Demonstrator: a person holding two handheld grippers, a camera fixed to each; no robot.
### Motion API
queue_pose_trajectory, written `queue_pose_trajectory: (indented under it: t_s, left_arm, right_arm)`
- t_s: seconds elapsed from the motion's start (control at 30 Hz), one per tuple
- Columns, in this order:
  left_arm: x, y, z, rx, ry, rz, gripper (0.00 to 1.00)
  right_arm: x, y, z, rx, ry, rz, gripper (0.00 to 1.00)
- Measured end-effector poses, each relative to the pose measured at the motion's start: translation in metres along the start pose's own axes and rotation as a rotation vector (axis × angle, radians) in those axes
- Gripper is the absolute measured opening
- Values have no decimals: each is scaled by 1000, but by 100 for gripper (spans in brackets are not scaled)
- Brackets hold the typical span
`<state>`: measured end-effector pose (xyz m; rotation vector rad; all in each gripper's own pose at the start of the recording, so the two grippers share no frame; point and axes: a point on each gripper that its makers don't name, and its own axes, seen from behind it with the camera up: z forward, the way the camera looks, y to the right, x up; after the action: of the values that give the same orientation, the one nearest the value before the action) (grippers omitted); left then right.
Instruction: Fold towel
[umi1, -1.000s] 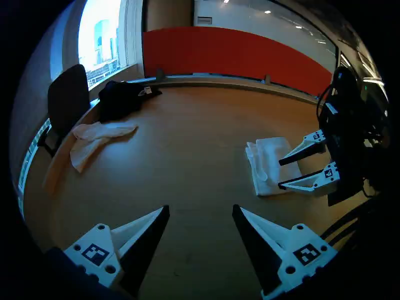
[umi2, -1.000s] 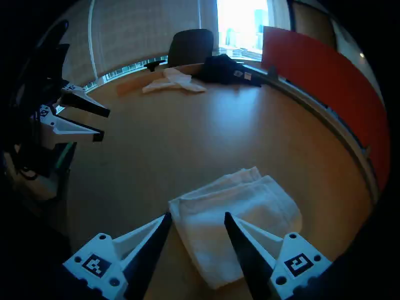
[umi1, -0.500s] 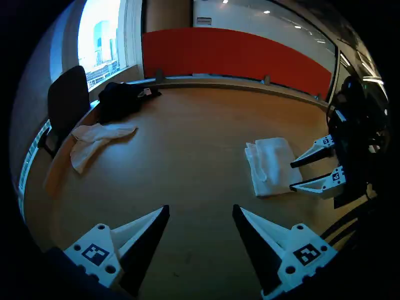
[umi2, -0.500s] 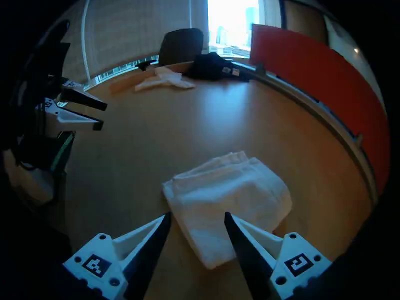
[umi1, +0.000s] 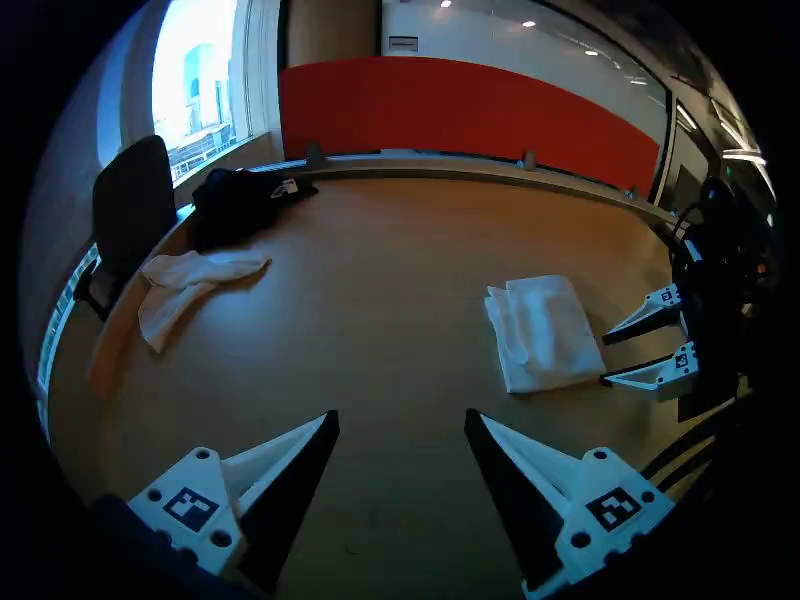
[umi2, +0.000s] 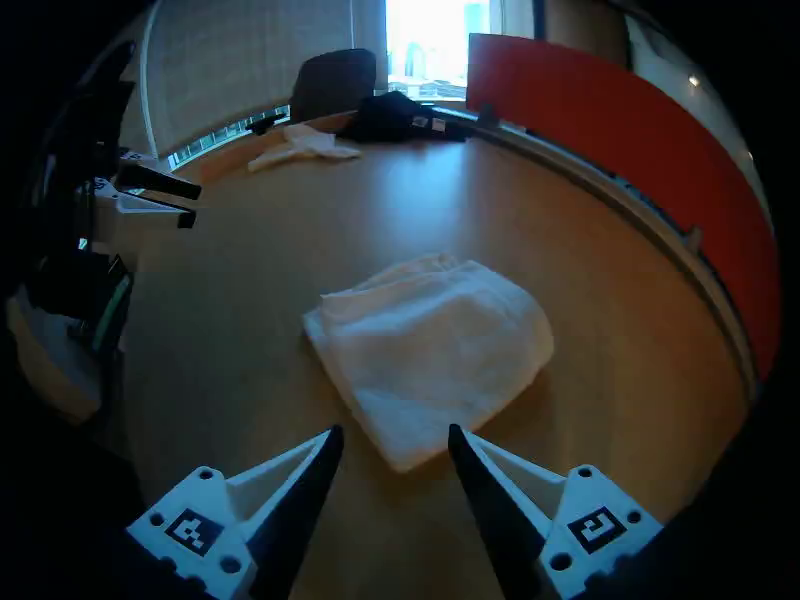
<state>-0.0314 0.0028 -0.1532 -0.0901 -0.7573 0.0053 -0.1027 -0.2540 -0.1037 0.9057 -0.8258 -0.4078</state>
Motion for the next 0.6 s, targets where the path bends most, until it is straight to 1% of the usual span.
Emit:
queue_pose_trajectory:
  t_s: [0.13,0.27,0.53,0.6]
  left_arm:
    - [-1,-1,0,1,-1,-1,94]
    - [0,0,0,1,1,0,94]
    - [-2,-1,-1,1,0,0,94]
    - [-2,-1,-1,1,-1,0,94]
  right_arm:
    - [-7,2,1,-7,-13,2,80]
    - [-16,3,3,-16,-30,12,77]
    - [-26,5,8,-31,-39,37,62]
    - [-26,5,8,-35,-39,40,61]
